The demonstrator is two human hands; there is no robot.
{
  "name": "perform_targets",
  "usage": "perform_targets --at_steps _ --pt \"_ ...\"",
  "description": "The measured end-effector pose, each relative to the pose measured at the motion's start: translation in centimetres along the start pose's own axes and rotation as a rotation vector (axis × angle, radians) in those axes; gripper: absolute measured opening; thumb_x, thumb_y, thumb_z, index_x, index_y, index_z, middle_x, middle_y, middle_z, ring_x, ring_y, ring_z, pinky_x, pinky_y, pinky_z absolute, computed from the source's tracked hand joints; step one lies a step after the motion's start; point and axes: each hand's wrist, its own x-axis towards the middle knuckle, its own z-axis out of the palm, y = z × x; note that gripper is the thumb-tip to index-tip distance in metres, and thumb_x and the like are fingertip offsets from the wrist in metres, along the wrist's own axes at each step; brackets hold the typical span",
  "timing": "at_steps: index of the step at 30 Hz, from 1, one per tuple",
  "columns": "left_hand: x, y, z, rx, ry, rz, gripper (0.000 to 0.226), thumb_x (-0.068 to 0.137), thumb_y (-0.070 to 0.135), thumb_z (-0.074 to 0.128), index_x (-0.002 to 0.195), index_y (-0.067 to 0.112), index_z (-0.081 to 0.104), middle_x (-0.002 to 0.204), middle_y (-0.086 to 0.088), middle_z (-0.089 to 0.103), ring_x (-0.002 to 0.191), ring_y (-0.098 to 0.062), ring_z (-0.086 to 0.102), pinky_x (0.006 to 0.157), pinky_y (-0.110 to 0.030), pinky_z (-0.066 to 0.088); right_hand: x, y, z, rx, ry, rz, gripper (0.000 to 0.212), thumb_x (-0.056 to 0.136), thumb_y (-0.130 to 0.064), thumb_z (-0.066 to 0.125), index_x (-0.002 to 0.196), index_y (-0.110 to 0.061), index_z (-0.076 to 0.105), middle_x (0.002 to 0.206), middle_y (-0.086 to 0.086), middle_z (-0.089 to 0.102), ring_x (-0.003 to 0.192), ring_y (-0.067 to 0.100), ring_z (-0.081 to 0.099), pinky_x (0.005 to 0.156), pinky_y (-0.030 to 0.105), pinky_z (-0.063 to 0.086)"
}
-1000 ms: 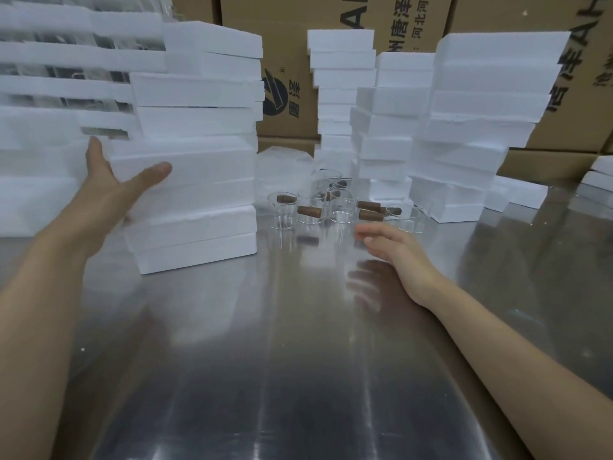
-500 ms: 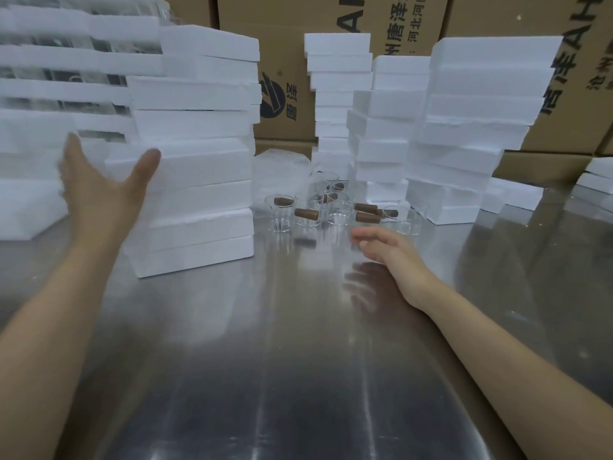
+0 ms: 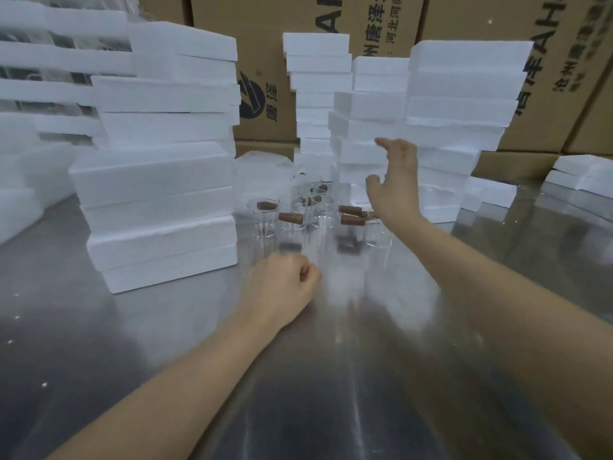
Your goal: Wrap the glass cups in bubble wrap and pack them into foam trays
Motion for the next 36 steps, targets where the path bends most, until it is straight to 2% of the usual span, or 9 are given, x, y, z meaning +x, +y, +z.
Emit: perform_targets --at_steps 6,9,14,20,22,24,28,32,36 --pt "0.3 -0.3 0.2 0.013 -0.015 -0.023 0.038 0.090 0.031 0.047 0.058 0.012 0.037 0.059 -0.005 0.051 0.064 -0.028 0.052 0.059 -0.035 0.040 10.4 -1.0 1.1 -0.458 -0.089 -0.020 0.074 0.090 -0.033 0.060 0.150 -0.025 0.018 0.157 0.015 0.004 0.141 0.039 0.008 0.103 0.051 0.032" --pt "0.2 -0.3 0.2 0.015 -0.013 -0.027 0.039 0.089 0.031 0.047 0.057 0.013 0.035 0.056 -0.004 0.046 0.061 -0.027 0.047 0.055 -0.034 0.035 13.2 -1.0 1.8 -0.469 -0.174 0.112 0.070 0.086 -0.055 0.059 0.145 -0.029 0.030 0.159 0.007 -0.004 0.145 0.037 -0.005 0.108 0.059 0.021" --pt "0.5 -0.6 0.6 0.032 -0.014 -0.041 0.039 0.088 0.031 0.047 0.056 0.013 0.033 0.051 -0.003 0.040 0.059 -0.025 0.043 0.054 -0.032 0.028 13.6 0.0 2.0 -0.425 -0.099 0.134 0.055 0.084 -0.052 0.061 0.124 -0.017 0.046 0.143 0.010 0.032 0.136 0.033 0.023 0.100 0.051 0.035" --pt "0.7 -0.5 0.6 -0.013 0.063 -0.062 0.024 0.093 0.032 0.045 0.075 0.018 0.053 0.072 0.002 0.058 0.075 -0.026 0.057 0.061 -0.034 0.035 9.2 -2.6 -0.1 -0.227 0.213 -0.214 0.050 0.081 -0.046 0.058 0.116 -0.011 0.053 0.122 0.005 0.051 0.126 0.027 0.037 0.093 0.031 0.039" --pt "0.5 -0.3 0.2 -0.120 0.148 -0.048 0.015 0.093 0.029 0.051 0.103 0.019 0.055 0.098 0.004 0.058 0.091 -0.019 0.056 0.068 -0.027 0.031 5.4 -3.4 -1.1 -0.167 0.158 -0.297 0.047 0.080 -0.043 0.062 0.112 -0.010 0.054 0.118 0.003 0.052 0.124 0.025 0.037 0.086 0.025 0.036" --pt "0.3 -0.1 -0.1 -0.193 0.277 0.002 0.044 0.091 0.027 0.057 0.130 0.010 0.045 0.126 -0.004 0.048 0.113 -0.018 0.048 0.087 -0.025 0.036 0.6 -3.1 -2.2 -0.121 0.031 -0.306 0.043 0.080 -0.039 0.067 0.110 -0.011 0.054 0.116 0.001 0.052 0.120 0.023 0.039 0.081 0.023 0.032" --pt "-0.6 0.9 -0.8 -0.126 0.502 0.237 0.057 0.089 0.034 0.052 0.135 0.002 0.038 0.139 -0.015 0.035 0.132 -0.027 0.033 0.110 -0.034 0.025 -8.3 -0.9 -5.1 -0.174 -0.280 -0.235 0.042 0.076 -0.036 0.075 0.107 -0.015 0.057 0.118 -0.001 0.052 0.115 0.021 0.043 0.088 0.029 0.037" --pt "-0.7 1.5 -0.6 -0.020 0.269 0.363 0.045 0.090 0.039 0.044 0.118 0.007 0.060 0.129 -0.009 0.054 0.122 -0.027 0.047 0.100 -0.040 0.032 -12.4 0.7 -6.7 -0.224 -0.585 -0.222 0.052 0.073 -0.052 0.070 0.112 -0.023 0.055 0.132 -0.005 0.044 0.126 0.017 0.040 0.101 0.034 0.038" --pt "-0.5 1.4 -0.3 -0.071 0.083 0.274 0.048 0.094 0.043 0.030 0.106 0.009 0.062 0.112 -0.001 0.058 0.113 -0.020 0.050 0.098 -0.030 0.018 -9.7 0.3 -5.6 -0.157 -0.500 -0.207 0.072 0.074 -0.069 0.054 0.129 -0.023 0.050 0.138 -0.002 0.038 0.127 0.011 0.038 0.108 0.039 0.033"
